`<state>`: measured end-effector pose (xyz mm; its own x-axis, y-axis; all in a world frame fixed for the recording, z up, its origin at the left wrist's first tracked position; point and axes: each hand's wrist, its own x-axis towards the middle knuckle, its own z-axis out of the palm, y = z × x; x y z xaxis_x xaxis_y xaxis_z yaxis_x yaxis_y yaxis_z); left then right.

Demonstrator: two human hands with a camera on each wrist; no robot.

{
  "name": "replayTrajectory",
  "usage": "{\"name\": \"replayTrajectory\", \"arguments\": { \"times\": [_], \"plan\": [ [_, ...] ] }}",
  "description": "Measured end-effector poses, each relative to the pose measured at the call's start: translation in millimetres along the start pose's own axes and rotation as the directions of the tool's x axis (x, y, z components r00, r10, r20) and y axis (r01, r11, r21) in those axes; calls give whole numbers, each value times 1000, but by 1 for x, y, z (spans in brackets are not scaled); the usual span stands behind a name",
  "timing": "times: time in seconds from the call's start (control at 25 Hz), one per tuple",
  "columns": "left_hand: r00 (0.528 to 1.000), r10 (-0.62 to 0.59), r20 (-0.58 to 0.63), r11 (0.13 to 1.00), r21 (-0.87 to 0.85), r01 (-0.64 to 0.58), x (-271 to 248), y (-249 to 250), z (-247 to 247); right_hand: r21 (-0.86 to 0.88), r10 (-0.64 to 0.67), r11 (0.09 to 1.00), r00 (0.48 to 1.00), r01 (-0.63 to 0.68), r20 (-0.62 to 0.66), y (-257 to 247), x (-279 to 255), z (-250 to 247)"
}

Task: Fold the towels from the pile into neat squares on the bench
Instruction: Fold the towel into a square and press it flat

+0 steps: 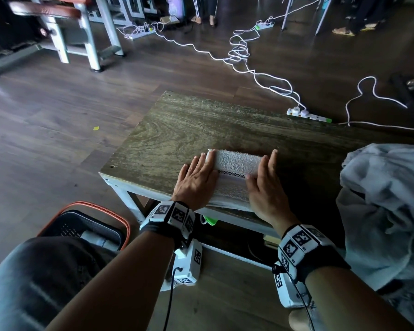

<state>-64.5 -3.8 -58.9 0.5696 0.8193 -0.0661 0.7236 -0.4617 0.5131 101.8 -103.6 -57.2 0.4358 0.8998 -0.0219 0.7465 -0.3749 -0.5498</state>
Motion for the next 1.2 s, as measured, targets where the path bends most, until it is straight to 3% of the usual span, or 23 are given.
{"name": "replayTrajectory", "arguments": {
  "times": [0.28,0.44,0.52,0.64,0.72,0.84,1.04,1.2],
  "plan": [
    [981,-168,-93,983,-85,160,3,7,5,61,129,990,992,-130,12,-4,-8,-5],
    [939,-246,-242,964,-159,211,-9,21,0,92,183,978,982,-186,40,-13,-12,-14],
    [939,-280,-201,942,-244,229,-16,28,-10,117,229,963,966,-243,115,-22,-16,-21],
    [951,-287,-115,832,-522,188,-31,33,-27,226,307,907,926,-355,221,-36,-30,-35],
    [960,-276,-37,696,-697,173,-42,39,-40,364,298,855,924,-370,238,-41,-42,-40],
    [972,-234,33,537,-828,158,-62,47,-66,414,234,855,944,-313,231,-58,-67,-53],
    [970,-243,-30,494,-864,97,-102,37,-116,540,207,792,958,-284,200,-111,-88,-64],
    [919,-375,-124,435,-899,57,-127,6,-150,607,108,778,986,-165,129,-161,-87,-55]
  ]
}}
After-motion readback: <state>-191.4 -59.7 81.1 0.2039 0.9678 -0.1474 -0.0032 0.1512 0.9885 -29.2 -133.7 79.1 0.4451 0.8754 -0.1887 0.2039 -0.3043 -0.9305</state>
